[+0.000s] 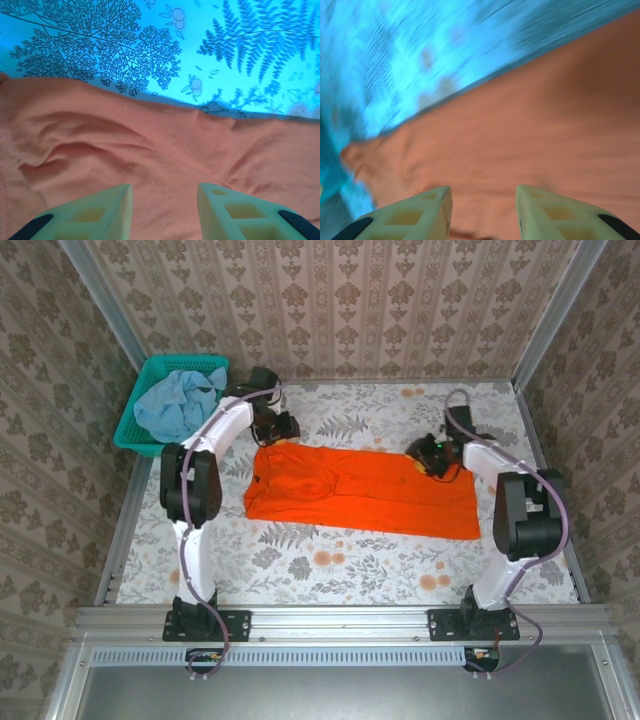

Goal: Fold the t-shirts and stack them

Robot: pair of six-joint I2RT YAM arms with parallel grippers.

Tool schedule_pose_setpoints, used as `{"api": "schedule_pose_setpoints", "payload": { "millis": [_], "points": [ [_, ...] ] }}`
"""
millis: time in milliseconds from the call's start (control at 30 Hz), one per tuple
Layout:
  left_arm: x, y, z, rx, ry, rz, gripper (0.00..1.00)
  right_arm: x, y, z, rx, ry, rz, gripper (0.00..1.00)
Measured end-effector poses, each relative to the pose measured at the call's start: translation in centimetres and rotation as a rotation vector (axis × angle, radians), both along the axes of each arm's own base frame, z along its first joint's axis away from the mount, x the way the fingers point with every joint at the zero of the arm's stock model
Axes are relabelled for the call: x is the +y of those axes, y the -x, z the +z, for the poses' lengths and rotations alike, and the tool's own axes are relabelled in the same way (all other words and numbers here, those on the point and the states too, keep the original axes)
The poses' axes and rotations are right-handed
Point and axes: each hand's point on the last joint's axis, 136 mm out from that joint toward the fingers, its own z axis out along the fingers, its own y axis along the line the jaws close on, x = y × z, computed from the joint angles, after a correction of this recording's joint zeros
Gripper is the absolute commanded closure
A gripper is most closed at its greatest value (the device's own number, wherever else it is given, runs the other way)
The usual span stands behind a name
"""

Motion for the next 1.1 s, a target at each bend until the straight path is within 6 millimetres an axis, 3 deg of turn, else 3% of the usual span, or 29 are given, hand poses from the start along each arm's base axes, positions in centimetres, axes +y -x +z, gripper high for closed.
{"api": "schedule_pose_setpoints", "payload": {
  "millis": [100, 200, 300, 400, 467, 633, 767, 933, 1100],
  "points": [
    [-0.5, -0.5, -3.6, 0.07, -0.035, 0.022, 0.62, -3.8, 2.0, -1.6, 0.049, 0.062, -0.101, 0.6],
    [-0.7, -0.9, -7.4, 0.136, -0.07, 0.043, 0.62, -5.6, 3.3, -3.1, 0.096, 0.097, -0.142, 0.6],
    [-0.9, -2.7, -6.3, 0.106, -0.066, 0.075, 0.62, -6.6, 3.9, -4.5, 0.143, 0.105, -0.163, 0.61],
    [-0.8, -4.5, -7.3, 0.106, -0.086, 0.109, 0.62, -6.9, 4.5, -5.1, 0.168, 0.101, -0.175, 0.61],
    [-1.0, -6.0, -6.8, 0.079, -0.081, 0.127, 0.63, -6.9, 5.1, -5.1, 0.167, 0.098, -0.183, 0.61],
    [-2.1, -11.0, -6.6, -0.026, 0.003, 0.196, 0.65, -6.1, 8.4, -5.3, 0.192, 0.067, -0.21, 0.61],
    [-3.7, -13.8, -6.2, -0.1, 0.135, 0.233, 0.63, -5.4, 10.3, -5.3, 0.209, 0.042, -0.205, 0.59],
    [-6.0, -17.6, -4.5, -0.242, 0.295, 0.238, 0.52, -4.9, 12.0, -4.7, 0.241, 0.061, -0.179, 0.57],
    [-6.6, -18.9, -2.9, -0.323, 0.346, 0.209, 0.29, -4.2, 11.8, -1.8, 0.18, 0.169, -0.048, 0.56]
  ]
}}
